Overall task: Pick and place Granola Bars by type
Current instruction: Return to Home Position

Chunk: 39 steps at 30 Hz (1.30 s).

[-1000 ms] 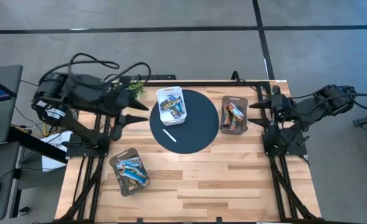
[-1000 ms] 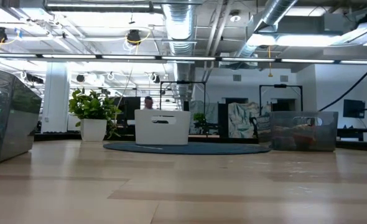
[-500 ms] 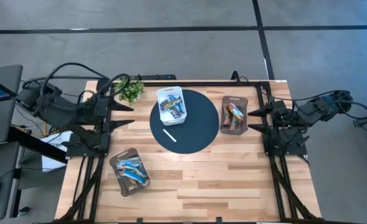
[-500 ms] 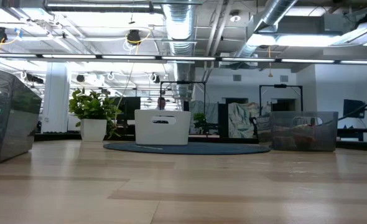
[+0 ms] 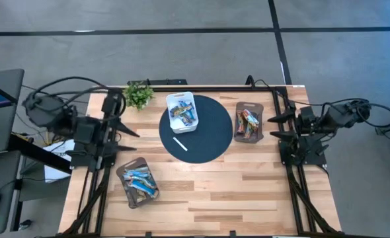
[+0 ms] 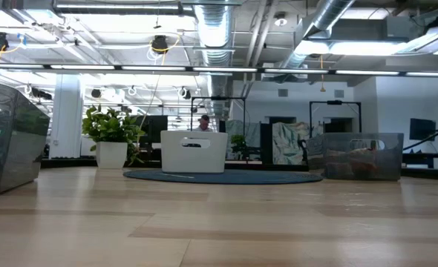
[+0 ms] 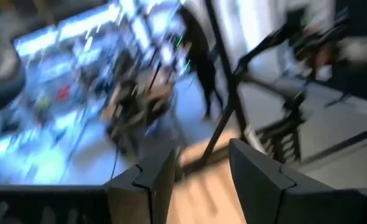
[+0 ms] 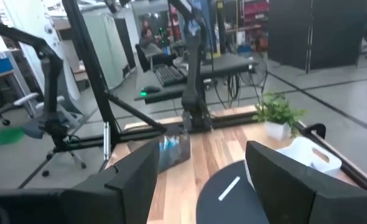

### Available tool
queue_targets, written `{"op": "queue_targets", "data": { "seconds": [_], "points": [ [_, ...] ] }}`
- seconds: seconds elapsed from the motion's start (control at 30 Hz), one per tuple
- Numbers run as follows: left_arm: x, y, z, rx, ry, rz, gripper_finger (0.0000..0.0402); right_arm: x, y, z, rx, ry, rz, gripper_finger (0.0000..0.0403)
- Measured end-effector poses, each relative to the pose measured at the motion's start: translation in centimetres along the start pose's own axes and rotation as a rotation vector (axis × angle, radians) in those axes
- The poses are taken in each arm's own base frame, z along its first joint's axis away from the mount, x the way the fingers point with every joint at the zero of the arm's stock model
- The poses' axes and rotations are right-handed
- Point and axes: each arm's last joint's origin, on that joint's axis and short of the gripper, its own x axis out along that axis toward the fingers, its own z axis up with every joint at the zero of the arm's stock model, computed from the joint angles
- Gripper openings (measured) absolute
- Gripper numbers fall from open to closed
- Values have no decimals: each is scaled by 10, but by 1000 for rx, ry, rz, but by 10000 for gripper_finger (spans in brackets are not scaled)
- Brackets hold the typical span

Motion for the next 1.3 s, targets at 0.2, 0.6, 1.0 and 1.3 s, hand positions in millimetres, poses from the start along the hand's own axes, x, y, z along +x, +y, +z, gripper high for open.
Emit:
{"op": "queue_targets", "data": {
  "seconds": [0.2, 0.6, 1.0, 1.3],
  "points": [
    [2, 6, -42, 36, -191, -61, 146, 0, 0, 0, -9, -5, 0, 235],
    [-28, 12, -134, -110, -273, 80, 146, -20, -10, 0, 16, -48, 33, 235],
    [-59, -4, -205, -121, -451, 160, 146, -37, -20, -47, 16, -336, 249, 235],
    [-43, -13, -263, -173, -536, 129, 146, -20, -17, -71, 15, -249, 205, 235]
  ]
}}
